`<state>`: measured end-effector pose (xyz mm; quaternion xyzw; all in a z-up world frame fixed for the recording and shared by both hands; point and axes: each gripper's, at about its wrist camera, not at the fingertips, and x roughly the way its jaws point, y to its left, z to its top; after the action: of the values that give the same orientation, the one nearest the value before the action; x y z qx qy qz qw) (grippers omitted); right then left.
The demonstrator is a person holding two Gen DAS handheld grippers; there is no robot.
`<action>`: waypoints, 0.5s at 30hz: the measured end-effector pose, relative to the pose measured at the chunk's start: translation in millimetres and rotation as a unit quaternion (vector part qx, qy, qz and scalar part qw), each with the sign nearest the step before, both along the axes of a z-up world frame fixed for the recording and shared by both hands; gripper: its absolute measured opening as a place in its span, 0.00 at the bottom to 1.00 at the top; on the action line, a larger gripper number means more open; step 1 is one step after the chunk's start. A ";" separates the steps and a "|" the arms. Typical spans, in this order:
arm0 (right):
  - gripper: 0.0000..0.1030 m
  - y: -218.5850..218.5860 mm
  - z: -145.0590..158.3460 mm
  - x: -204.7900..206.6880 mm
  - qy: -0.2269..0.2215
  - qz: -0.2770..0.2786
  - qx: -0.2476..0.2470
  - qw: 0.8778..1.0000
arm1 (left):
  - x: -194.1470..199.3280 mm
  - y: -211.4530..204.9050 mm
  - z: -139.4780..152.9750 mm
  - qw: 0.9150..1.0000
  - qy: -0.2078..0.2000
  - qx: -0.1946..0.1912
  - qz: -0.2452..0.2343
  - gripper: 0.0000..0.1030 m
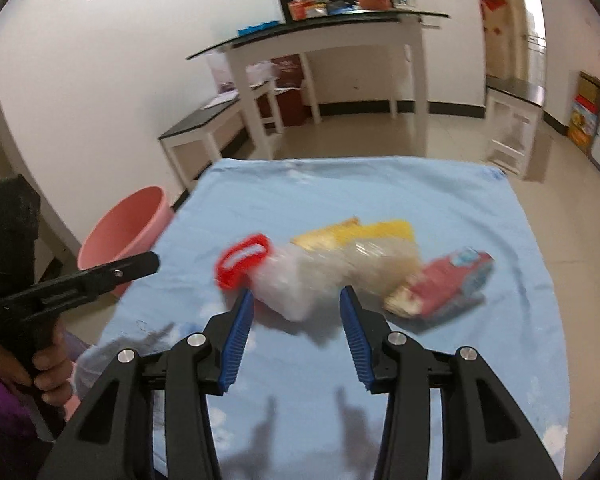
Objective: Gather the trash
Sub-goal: 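Move the left tool back to the table and grasp the red foam net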
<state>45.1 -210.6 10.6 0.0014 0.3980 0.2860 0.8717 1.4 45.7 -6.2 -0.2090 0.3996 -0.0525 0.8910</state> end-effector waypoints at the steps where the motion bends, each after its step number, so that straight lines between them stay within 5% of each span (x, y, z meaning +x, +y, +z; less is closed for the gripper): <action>1: 0.43 -5.1 -2.1 1.5 0.001 -0.007 -0.001 1.000 | 1.3 -1.1 -3.0 1.000 0.009 -0.018 -0.006 0.26; 4: 0.43 -29.2 -10.9 14.5 0.007 -0.049 -0.014 0.999 | 6.8 -0.2 -16.1 0.995 0.038 -0.093 -0.004 0.41; 11: 0.43 -73.7 -31.7 48.8 0.048 -0.107 0.001 0.993 | 25.1 12.5 -36.9 0.969 0.085 -0.229 0.031 0.52; 15: 0.44 -80.2 -39.4 61.7 0.067 -0.106 0.009 0.992 | 36.3 16.0 -41.6 0.960 0.098 -0.255 0.064 0.55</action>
<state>106.8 -290.8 -28.8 0.0707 0.4500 0.1953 0.8685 37.7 61.7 -47.8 -0.4585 0.4440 -0.0749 0.7662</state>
